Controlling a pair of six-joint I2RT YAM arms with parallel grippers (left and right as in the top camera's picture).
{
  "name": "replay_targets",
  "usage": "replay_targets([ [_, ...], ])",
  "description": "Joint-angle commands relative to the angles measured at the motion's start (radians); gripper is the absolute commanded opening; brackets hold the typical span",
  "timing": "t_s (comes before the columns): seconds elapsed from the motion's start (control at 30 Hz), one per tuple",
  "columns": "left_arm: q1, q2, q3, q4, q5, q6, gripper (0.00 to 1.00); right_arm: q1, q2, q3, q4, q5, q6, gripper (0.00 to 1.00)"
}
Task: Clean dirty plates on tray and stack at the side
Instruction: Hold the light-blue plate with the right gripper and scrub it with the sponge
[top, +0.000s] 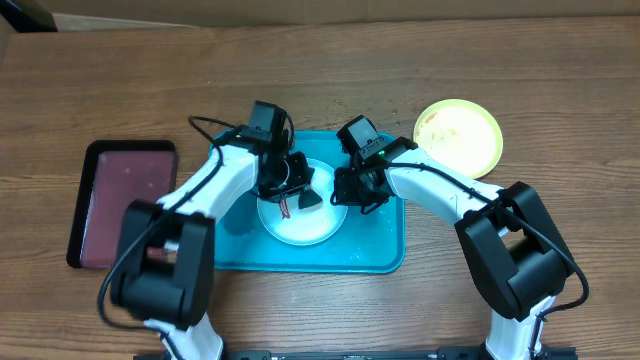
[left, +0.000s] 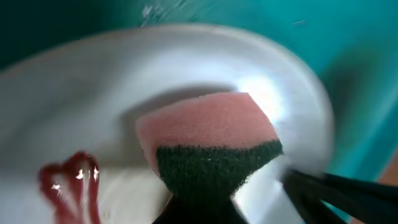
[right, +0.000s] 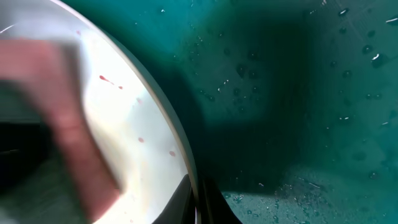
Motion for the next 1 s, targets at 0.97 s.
replay_targets([
  [0.97, -0.005, 0.076, 0.450, -0.520, -0.519, 0.056, 0.04, 0.005, 0.021, 0.000, 0.009, 0.039, 0.008, 0.04],
])
